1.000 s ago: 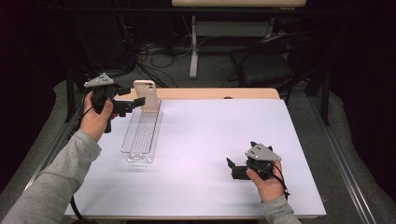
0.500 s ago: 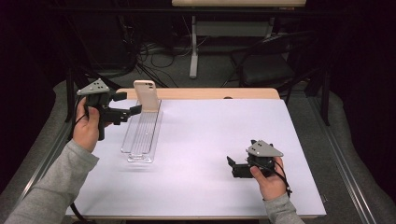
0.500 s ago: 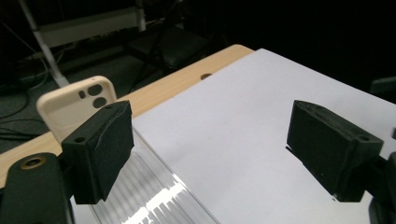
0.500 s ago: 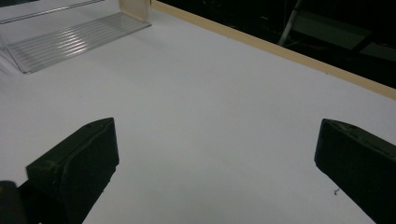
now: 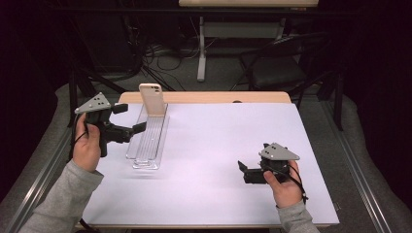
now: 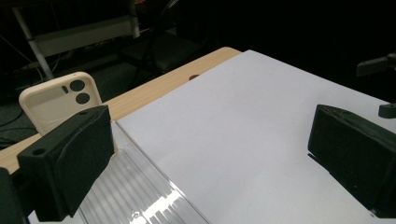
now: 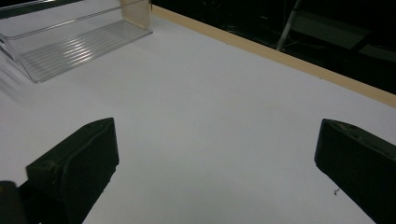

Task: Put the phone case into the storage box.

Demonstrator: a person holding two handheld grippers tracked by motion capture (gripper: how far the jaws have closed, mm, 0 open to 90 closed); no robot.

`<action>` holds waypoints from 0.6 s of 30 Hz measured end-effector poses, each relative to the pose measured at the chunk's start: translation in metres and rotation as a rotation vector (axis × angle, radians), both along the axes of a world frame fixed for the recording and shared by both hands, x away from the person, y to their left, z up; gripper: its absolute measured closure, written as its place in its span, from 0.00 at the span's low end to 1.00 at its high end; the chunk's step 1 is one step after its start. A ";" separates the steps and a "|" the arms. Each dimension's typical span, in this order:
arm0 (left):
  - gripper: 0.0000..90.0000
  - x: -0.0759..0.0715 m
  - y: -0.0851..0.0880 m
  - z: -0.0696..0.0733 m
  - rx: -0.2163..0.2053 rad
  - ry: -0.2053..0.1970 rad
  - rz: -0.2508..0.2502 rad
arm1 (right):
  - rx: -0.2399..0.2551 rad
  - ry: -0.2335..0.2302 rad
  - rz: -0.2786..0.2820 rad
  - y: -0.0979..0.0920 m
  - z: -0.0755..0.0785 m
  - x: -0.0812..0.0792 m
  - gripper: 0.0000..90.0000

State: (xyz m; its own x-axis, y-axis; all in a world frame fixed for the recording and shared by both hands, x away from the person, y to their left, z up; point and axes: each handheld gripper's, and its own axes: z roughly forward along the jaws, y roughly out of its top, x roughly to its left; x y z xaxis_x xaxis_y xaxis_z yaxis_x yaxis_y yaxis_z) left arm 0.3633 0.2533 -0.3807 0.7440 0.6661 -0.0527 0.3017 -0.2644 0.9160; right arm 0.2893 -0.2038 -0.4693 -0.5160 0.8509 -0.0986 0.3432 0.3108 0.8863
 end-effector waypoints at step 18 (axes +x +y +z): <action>0.01 -0.042 -0.008 -0.038 -0.011 -0.014 -0.031 | 0.054 0.034 -0.022 -0.009 -0.005 -0.015 0.00</action>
State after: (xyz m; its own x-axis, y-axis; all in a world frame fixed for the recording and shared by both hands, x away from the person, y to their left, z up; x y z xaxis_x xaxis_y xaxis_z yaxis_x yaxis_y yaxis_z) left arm 0.3211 0.2452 -0.4187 0.7652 0.6419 -0.0496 0.2806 -0.2632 0.9230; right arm 0.2743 -0.2131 -0.4743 -0.4996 0.8656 -0.0349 0.3796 0.2549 0.8893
